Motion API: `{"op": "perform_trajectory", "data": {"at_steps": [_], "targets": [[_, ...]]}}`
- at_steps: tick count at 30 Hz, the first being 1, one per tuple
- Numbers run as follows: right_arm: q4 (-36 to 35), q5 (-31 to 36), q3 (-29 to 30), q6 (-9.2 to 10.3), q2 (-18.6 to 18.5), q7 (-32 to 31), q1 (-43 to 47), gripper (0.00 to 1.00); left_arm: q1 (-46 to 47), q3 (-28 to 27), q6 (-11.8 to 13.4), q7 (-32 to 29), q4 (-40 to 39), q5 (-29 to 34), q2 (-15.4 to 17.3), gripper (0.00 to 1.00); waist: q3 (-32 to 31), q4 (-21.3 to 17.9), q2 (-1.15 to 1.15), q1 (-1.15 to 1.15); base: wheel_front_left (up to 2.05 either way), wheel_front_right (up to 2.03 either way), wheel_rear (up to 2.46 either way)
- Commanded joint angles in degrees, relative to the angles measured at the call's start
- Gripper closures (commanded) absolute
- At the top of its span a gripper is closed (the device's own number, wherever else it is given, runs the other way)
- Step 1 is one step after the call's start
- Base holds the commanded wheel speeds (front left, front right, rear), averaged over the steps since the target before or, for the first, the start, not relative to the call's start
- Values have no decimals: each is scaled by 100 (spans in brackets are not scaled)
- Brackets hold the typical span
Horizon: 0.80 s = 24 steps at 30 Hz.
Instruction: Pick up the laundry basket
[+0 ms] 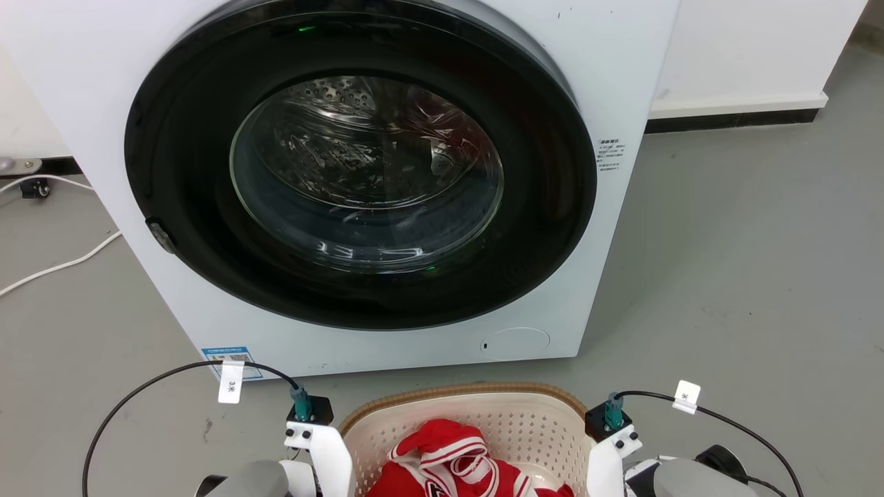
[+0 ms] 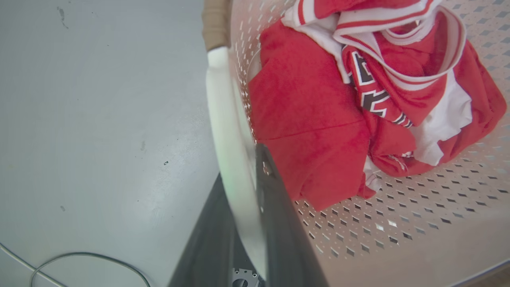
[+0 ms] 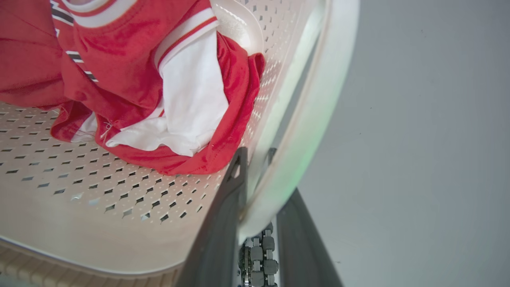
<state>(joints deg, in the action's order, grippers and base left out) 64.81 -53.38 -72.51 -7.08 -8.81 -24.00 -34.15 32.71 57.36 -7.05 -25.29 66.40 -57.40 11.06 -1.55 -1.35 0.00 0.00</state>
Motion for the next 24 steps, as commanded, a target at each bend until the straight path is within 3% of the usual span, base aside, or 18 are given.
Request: {"op": "perform_trajectory", "data": {"at_steps": [1,24], "targets": [[-44,16,-64,-74,87,-19,-51,100,124,44,-74,64,-56,-48,-45,100,0,-2,0,0,0,0,0],[-39,8,-112,-74,66,-57,-45,100,204,454,-74,128,-41,-432,-24,100,15,9,0,0,0,0,0]]}}
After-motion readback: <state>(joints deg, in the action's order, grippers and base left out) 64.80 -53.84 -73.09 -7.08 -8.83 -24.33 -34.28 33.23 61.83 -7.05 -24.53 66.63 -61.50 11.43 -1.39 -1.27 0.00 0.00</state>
